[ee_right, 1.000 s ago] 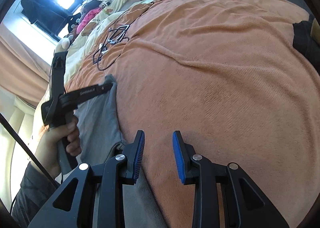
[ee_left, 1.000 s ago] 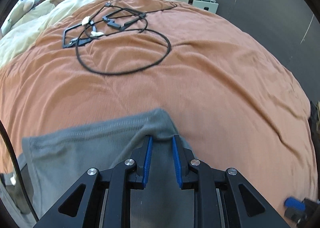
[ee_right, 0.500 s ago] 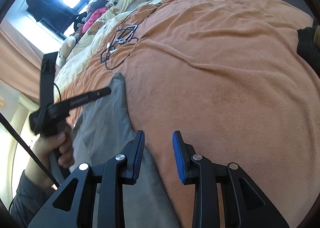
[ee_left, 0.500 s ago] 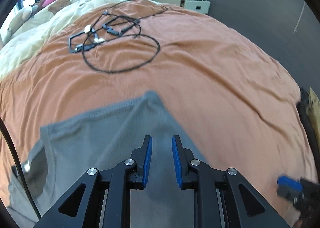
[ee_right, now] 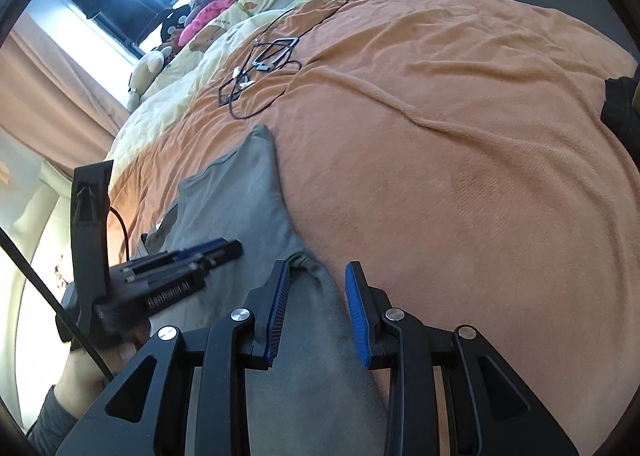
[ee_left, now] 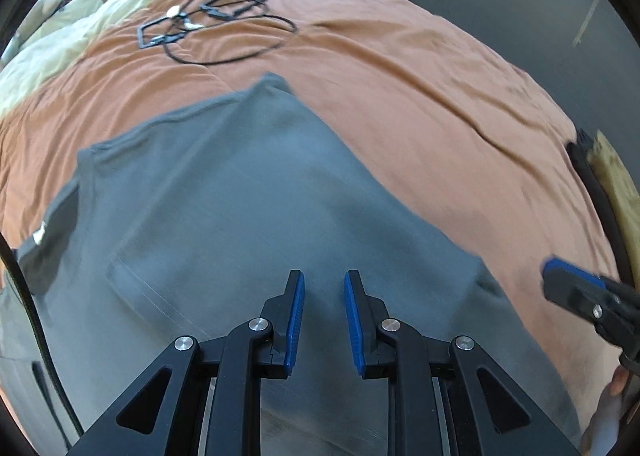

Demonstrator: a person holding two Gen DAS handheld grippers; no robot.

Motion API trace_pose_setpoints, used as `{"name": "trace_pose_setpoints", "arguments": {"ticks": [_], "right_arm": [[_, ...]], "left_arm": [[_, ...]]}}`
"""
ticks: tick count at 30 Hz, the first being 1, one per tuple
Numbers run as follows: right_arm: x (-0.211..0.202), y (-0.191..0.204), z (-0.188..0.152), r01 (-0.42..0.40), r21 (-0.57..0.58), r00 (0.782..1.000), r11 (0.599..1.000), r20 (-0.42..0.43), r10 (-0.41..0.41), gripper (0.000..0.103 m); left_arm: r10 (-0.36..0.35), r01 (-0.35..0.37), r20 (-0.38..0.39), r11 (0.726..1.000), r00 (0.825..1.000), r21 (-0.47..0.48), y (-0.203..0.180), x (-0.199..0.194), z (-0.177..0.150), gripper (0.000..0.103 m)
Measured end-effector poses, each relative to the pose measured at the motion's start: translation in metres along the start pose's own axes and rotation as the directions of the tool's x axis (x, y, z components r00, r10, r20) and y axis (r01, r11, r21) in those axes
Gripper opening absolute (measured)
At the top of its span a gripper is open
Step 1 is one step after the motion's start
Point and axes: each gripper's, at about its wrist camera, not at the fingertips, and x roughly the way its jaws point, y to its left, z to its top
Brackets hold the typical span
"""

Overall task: Fold small clothes
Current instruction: 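Open both grippers and pull them back from the grey T-shirt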

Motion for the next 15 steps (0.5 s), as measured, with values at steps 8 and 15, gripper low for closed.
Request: {"name": "trace_pose_setpoints", "arguments": {"ticks": [8, 15], "right_arm": [[0.010, 0.018, 0.002, 0.037, -0.029, 0.999, 0.999, 0.004, -0.037, 0.026], [0.028, 0.036, -0.001, 0.088, -0.115, 0.996, 0.989, -0.014, -0.091, 0.026]], "left_arm": [[-0.071, 0.071, -0.010, 0.997, 0.997, -0.041, -0.005, -0.016, -0.048, 0.022], [-0.139, 0.135, -0.032, 0.984, 0.990, -0.112, 0.021, -0.044, -0.081, 0.022]]}}
